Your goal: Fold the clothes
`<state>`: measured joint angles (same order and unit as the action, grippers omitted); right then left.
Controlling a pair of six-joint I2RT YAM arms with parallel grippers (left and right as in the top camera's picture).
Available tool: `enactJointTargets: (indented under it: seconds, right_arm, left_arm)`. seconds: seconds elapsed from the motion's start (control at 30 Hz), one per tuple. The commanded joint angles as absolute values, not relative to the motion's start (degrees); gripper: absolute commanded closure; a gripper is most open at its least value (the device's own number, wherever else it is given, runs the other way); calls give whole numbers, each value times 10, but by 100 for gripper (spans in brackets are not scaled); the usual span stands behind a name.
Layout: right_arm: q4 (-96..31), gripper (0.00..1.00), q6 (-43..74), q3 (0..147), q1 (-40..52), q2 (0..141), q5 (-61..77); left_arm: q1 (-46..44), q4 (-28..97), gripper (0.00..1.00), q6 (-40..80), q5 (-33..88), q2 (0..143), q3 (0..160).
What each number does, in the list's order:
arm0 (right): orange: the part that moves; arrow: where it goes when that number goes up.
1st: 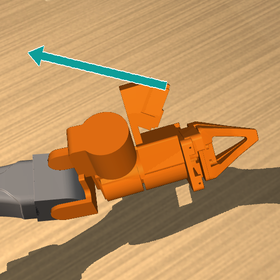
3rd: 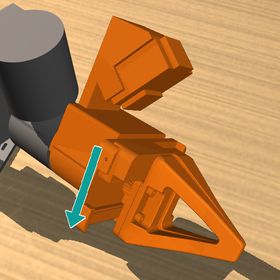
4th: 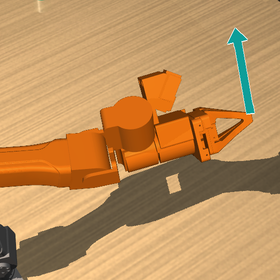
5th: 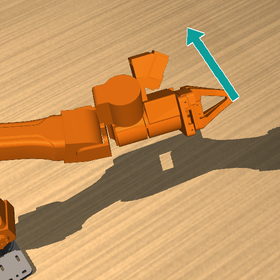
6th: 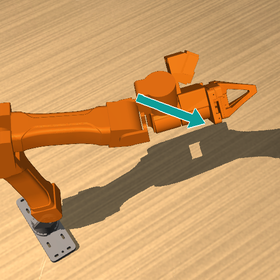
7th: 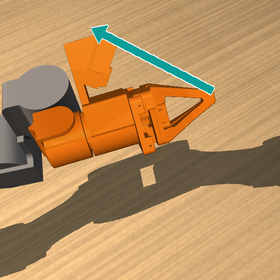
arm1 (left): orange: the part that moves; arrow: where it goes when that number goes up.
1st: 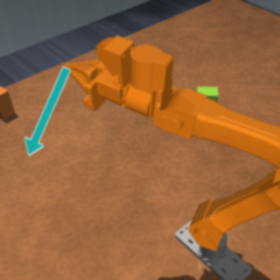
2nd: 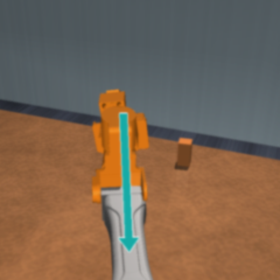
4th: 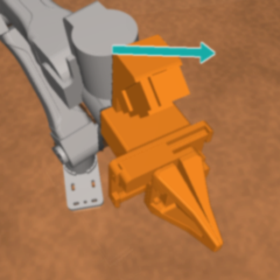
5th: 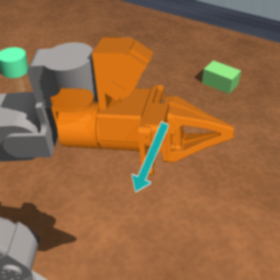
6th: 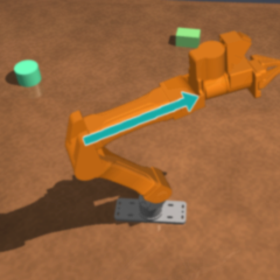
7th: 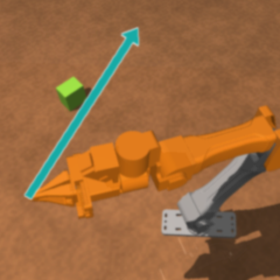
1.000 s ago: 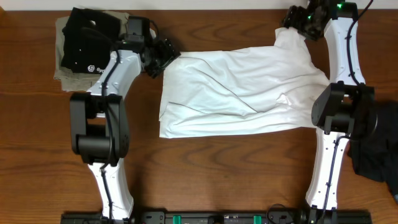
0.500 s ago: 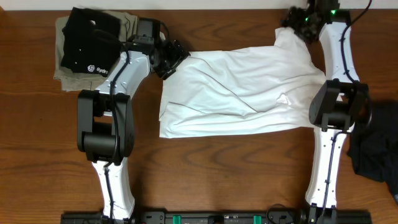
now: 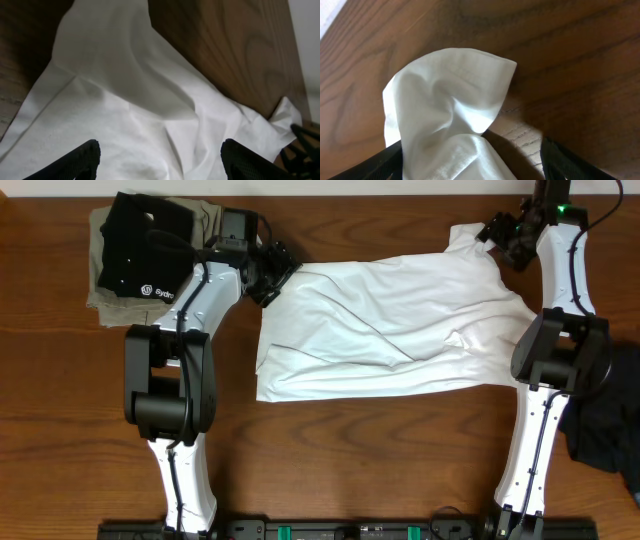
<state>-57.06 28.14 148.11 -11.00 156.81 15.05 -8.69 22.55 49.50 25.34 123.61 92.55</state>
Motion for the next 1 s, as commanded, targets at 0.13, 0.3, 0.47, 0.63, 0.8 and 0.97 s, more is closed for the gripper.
enactJointTargets:
  seconds: [0.13, 0.3, 0.47, 0.63, 0.8, 0.97]
  right_arm:
    - [-547, 23, 287, 1487, -105, 1560, 133]
    - [-533, 23, 287, 1487, -105, 1560, 132]
    - [-515, 25, 287, 1487, -105, 1560, 133]
    - [-511, 33, 287, 1487, -104, 1560, 123]
    - [-512, 41, 287, 1486, -104, 1560, 111]
    - [-526, 35, 305, 1483, -104, 1563, 78]
  left_arm:
    - [-85, 211, 21, 552, 242, 1265, 936]
    - [-84, 165, 20, 552, 283, 1289, 936]
    - [-84, 161, 20, 547, 280, 1289, 936]
    - [-84, 162, 21, 548, 265, 1289, 936]
    - [-84, 162, 21, 547, 265, 1289, 936]
    - [-84, 171, 21, 547, 265, 1289, 936]
